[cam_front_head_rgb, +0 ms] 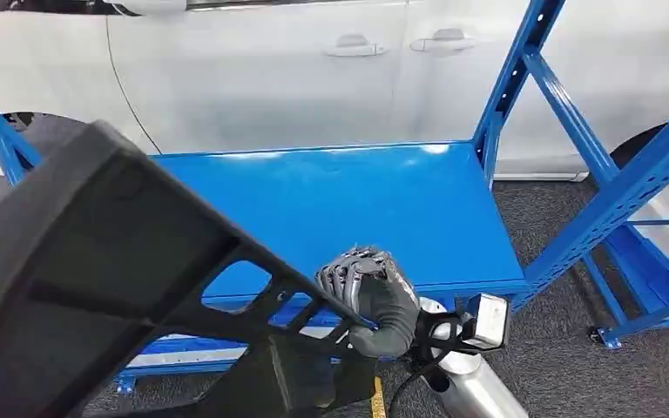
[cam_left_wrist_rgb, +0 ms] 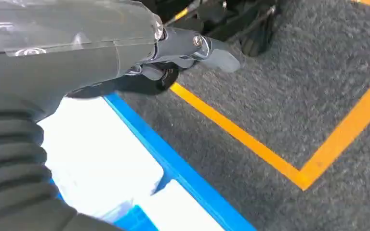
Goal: Take the parts from the cabinet and place them on the table.
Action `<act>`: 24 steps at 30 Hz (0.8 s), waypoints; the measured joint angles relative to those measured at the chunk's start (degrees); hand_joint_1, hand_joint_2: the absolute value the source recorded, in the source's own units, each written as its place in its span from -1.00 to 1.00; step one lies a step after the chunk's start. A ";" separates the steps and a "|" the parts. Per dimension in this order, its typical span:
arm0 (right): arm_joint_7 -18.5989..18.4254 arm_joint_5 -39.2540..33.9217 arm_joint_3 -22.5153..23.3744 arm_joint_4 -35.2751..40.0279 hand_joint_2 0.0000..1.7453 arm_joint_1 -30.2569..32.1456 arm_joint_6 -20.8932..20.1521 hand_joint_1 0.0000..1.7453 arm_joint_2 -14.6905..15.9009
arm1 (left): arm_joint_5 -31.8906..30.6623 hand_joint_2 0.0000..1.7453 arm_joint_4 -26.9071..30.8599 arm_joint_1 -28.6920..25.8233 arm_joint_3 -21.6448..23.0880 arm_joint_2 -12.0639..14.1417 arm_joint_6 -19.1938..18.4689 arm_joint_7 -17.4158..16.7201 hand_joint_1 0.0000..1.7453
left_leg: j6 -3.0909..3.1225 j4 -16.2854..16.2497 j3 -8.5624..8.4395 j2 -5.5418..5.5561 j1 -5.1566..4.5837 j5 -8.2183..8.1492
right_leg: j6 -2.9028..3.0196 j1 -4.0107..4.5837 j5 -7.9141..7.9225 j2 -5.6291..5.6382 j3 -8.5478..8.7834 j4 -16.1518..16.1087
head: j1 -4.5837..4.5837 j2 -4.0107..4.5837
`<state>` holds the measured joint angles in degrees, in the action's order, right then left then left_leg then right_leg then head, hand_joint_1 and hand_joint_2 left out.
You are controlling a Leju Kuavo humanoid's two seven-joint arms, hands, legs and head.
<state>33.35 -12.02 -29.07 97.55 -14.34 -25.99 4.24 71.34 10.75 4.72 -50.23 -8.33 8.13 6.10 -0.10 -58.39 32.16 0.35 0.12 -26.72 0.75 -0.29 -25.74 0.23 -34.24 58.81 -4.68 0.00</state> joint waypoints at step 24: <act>-1.16 -1.27 0.04 0.28 1.00 0.99 -0.26 1.00 -0.24 | 0.02 1.00 0.04 -0.40 -0.46 0.07 0.55 -2.01 -1.00 | -1.16 -17.24 7.92 -0.01 0.27 -8.34 | 0.84 -0.47 0.37 -0.35 0.73 -1.31 | 0.00 0.00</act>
<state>32.20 -13.29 -29.03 97.83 -13.35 -26.25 4.00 71.36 10.80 4.33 -50.69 -8.26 8.68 4.09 -1.26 -75.63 40.09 0.34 0.40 -35.05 1.59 -0.76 -25.37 -0.11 -33.51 57.51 -4.68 0.00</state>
